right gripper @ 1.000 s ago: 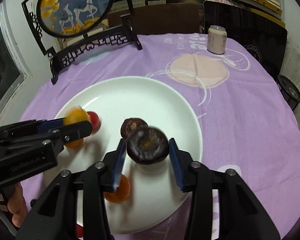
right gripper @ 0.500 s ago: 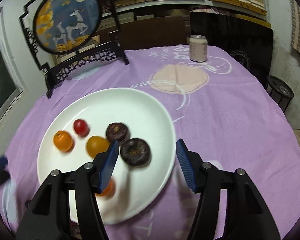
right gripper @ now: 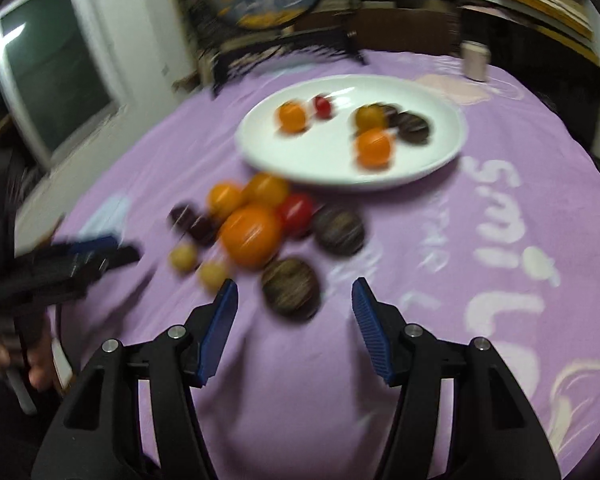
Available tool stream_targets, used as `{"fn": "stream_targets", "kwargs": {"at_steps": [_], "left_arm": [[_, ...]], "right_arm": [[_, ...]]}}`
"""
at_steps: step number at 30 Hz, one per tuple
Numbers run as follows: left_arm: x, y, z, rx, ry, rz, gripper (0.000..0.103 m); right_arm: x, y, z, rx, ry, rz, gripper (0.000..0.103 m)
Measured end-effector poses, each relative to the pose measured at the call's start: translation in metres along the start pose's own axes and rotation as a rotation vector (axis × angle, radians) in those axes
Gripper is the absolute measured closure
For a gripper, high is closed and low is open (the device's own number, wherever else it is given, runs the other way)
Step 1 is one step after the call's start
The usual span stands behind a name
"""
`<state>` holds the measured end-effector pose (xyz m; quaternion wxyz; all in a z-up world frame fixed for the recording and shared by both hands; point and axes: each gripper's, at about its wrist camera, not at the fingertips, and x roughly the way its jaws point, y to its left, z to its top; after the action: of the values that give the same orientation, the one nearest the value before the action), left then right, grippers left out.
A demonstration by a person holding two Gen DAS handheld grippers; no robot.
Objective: Organize fruits
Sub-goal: 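Grasp a dark round fruit with the right tool while the left tool grasps a small yellow fruit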
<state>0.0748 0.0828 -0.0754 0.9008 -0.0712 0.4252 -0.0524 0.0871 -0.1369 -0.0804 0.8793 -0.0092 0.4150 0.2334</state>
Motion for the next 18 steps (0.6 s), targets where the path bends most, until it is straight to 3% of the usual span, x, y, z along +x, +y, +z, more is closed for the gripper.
{"fn": "stream_targets", "kwargs": {"at_steps": [8, 9, 10, 11, 15, 18], "left_arm": [[0.002, -0.021, -0.01, 0.047, 0.021, -0.039, 0.036], [0.004, -0.024, -0.01, 0.054, 0.026, -0.038, 0.036], [0.007, -0.026, -0.01, 0.059, 0.032, -0.039, 0.036], [0.009, -0.029, -0.01, 0.064, 0.038, -0.041, 0.036], [0.016, -0.041, -0.01, 0.089, 0.054, -0.051, 0.036], [0.022, -0.045, -0.009, 0.099, 0.059, -0.044, 0.036]], "right_arm": [[0.034, 0.006, 0.002, -0.024, 0.037, -0.091, 0.043], [0.037, 0.007, 0.003, -0.043, 0.039, -0.11, 0.049], [0.038, 0.01, 0.003, -0.069, 0.034, -0.135, 0.06], [0.038, 0.011, 0.003, -0.084, 0.035, -0.14, 0.06], [0.026, -0.004, -0.003, 0.001, 0.057, -0.066, 0.06], [0.016, -0.014, -0.008, 0.043, 0.056, -0.061, 0.06]]}}
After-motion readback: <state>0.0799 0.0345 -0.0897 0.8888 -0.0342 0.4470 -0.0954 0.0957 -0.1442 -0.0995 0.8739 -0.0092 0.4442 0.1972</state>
